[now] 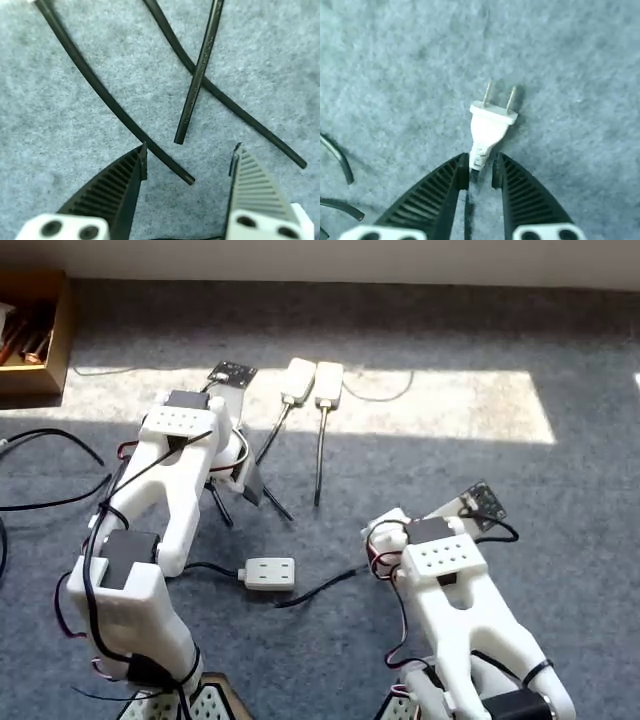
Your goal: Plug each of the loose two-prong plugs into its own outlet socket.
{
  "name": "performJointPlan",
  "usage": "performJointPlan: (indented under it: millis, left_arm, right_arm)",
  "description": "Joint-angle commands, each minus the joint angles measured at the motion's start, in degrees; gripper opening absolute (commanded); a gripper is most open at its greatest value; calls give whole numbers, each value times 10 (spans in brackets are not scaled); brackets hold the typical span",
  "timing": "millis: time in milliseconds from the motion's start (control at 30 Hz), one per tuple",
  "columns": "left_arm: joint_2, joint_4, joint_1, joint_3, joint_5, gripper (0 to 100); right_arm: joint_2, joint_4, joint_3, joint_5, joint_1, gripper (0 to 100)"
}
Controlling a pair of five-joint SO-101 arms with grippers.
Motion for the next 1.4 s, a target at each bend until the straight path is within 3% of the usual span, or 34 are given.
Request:
performJointPlan:
  millis: [0, 133, 267, 1100, 1367]
  left_arm:
    - [-28, -2, -7, -1, 3, 274]
    - [-28, -2, -7, -1, 4, 274]
    - [-28, -2, -7, -1, 4, 274]
    - [-28, -1, -7, 0, 4, 274]
    - [-28, -1, -7, 0, 4, 274]
  right_arm:
    - [-18, 19, -10, -6, -7, 91]
    - [-17, 15, -10, -7, -32, 91]
    - [-17, -36, -4, -6, -30, 91]
    - [-15, -74, 22, -7, -11, 91]
    - [104, -74, -20, -5, 10, 91]
